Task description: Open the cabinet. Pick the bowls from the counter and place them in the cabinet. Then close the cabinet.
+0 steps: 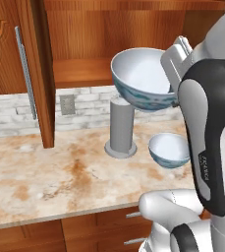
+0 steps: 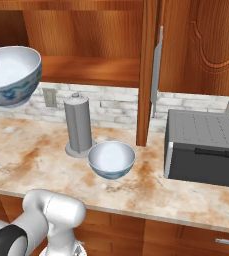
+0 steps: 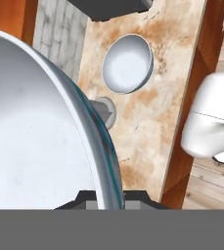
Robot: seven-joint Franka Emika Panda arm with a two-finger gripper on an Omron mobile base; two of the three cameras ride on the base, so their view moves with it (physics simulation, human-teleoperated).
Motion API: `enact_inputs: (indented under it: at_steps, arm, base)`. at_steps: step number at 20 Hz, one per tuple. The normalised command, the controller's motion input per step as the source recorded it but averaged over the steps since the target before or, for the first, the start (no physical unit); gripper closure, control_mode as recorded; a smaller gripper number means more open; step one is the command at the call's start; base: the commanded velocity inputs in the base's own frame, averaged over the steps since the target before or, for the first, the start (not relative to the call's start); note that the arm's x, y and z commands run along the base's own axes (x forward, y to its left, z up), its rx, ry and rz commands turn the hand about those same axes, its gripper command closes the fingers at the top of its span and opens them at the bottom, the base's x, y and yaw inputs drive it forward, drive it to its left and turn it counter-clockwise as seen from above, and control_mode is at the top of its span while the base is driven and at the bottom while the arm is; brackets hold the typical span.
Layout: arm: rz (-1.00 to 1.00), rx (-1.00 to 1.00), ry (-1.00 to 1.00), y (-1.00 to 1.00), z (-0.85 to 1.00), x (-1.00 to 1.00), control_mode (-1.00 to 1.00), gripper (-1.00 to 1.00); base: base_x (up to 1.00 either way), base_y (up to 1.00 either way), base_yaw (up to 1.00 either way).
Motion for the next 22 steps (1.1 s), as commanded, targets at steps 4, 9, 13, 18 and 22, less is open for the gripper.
enact_inputs:
  at_steps: [4, 9, 13, 18, 22]
  arm:
    - [0.00, 0.00, -0.04, 0.00, 0.04, 0.31, -1.00, 1.00]
    - [0.00, 0.01, 0.00, 0.01, 0.00, 0.45, -1.00, 1.00]
    - [0.00, 0.02, -0.02, 0.13, 0.00, 0.59, -1.00, 1.00]
    - [0.00, 0.01, -0.15, 0.12, 0.00, 0.53, -1.00, 1.00]
    - [0.00, 0.00, -0.18, 0.17, 0.00, 0.56, -1.00, 1.00]
  base:
    - [0.00, 0.00, 0.00]
    - [0.00, 0.00, 0.00]
    - [0.00, 0.00, 0.00]
    - [0.00, 0.00, 0.00]
    - [0.00, 0.00, 0.00]
